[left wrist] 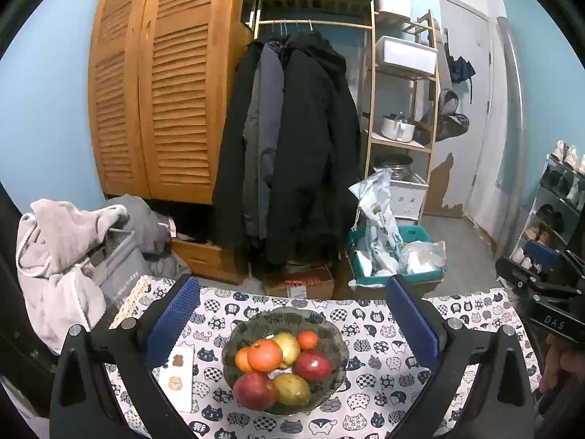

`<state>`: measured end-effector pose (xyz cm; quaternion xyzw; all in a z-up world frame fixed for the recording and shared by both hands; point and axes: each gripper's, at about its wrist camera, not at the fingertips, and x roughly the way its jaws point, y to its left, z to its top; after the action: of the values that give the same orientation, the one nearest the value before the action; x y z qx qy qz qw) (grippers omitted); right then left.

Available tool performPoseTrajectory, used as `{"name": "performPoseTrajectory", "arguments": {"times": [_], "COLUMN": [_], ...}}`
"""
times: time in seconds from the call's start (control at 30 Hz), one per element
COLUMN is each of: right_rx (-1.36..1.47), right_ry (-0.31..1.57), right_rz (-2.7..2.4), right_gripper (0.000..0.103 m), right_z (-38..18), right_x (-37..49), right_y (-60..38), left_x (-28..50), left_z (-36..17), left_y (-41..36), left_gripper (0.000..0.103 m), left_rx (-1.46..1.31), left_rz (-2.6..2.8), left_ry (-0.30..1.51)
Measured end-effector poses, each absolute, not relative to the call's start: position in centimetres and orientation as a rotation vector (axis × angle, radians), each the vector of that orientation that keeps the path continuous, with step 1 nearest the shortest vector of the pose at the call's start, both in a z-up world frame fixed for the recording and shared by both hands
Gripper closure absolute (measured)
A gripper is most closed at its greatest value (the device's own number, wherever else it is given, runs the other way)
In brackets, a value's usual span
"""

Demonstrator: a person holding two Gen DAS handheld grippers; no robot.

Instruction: Organize fruits

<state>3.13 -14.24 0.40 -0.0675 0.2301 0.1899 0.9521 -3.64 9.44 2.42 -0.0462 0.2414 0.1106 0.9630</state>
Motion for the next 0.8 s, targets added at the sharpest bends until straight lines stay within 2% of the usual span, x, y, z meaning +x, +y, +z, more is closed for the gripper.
{"name": "performPoseTrajectory", "arguments": {"times": [0.8], "right_rx": [-0.125], "right_ry": [0.484], "right_rz": [0.363], "right_gripper": [0.022], "right_z": [-0.1], "right_x": [3.7], "right_y": [-15.7], "left_x": [-3.3], "left_z": [2.6], "left_y": [8.3], "left_gripper": [0.001], "left_rx": [-0.080], "left_rz": [0.229], "left_ry": [0.501]}}
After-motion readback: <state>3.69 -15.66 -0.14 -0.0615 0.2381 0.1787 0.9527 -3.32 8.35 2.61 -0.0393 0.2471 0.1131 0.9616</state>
